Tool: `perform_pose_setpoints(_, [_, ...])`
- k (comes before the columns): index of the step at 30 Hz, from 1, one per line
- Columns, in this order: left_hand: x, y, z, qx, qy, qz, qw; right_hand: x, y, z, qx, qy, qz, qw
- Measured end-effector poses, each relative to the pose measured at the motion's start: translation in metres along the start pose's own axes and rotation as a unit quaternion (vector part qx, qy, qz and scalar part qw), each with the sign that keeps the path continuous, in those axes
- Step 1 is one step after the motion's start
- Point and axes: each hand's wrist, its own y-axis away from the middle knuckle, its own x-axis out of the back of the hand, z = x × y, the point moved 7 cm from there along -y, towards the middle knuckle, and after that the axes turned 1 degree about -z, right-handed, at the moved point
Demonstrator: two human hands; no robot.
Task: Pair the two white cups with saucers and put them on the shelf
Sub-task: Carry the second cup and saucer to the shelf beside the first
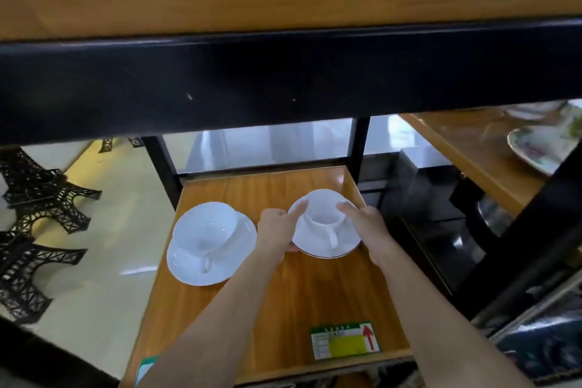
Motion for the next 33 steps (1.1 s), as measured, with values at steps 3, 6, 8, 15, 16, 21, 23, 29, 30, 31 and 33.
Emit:
perform_pose_setpoints(3, [-0.001, -0.003, -0.003, 0.008, -0.005, 0.008, 1.000, 0.000, -0.002, 0.001, 0.001, 0.017, 0.005, 1.000])
perform_pose_setpoints(6, [-0.001, -0.008, -0.005, 0.003, -0.030, 0.008, 1.000, 0.000, -0.006, 0.003, 0.003, 0.062, -0.001, 0.998])
perform_pose_setpoints(8, [0.000, -0.009, -0.003, -0.012, -0.079, 0.004, 0.997, -0.001, -0.007, 0.003, 0.009, 0.099, -0.005, 0.995])
perform_pose_setpoints(15, [0.008, 0.011, 0.023, -0.142, -0.044, 0.060, 0.987, 0.012, 0.014, -0.024, 0.144, 0.145, 0.050, 0.978])
perform_pose_setpoints(16, [0.007, 0.014, 0.023, -0.146, -0.029, 0.051, 0.988, 0.011, 0.017, -0.021, 0.138, 0.137, 0.045, 0.980])
perform_pose_setpoints(21, [-0.004, 0.027, 0.019, -0.147, -0.014, 0.028, 0.989, 0.011, 0.025, -0.011, 0.147, 0.102, 0.072, 0.981])
perform_pose_setpoints(23, [-0.006, 0.028, 0.019, -0.146, -0.011, 0.024, 0.989, 0.015, 0.024, -0.009, 0.160, 0.098, 0.079, 0.979])
perform_pose_setpoints(29, [0.001, 0.038, 0.031, -0.161, 0.002, 0.014, 0.987, 0.017, 0.032, -0.020, 0.208, 0.100, 0.097, 0.968])
perform_pose_setpoints(30, [0.008, 0.041, 0.035, -0.174, -0.011, 0.035, 0.984, 0.016, 0.032, -0.026, 0.226, 0.104, 0.101, 0.963])
perform_pose_setpoints(31, [0.019, 0.043, 0.039, -0.185, -0.032, 0.065, 0.980, 0.013, 0.034, -0.034, 0.247, 0.110, 0.104, 0.957])
perform_pose_setpoints(33, [0.043, 0.047, 0.045, -0.209, -0.054, 0.126, 0.968, 0.002, 0.037, -0.048, 0.283, 0.127, 0.107, 0.945])
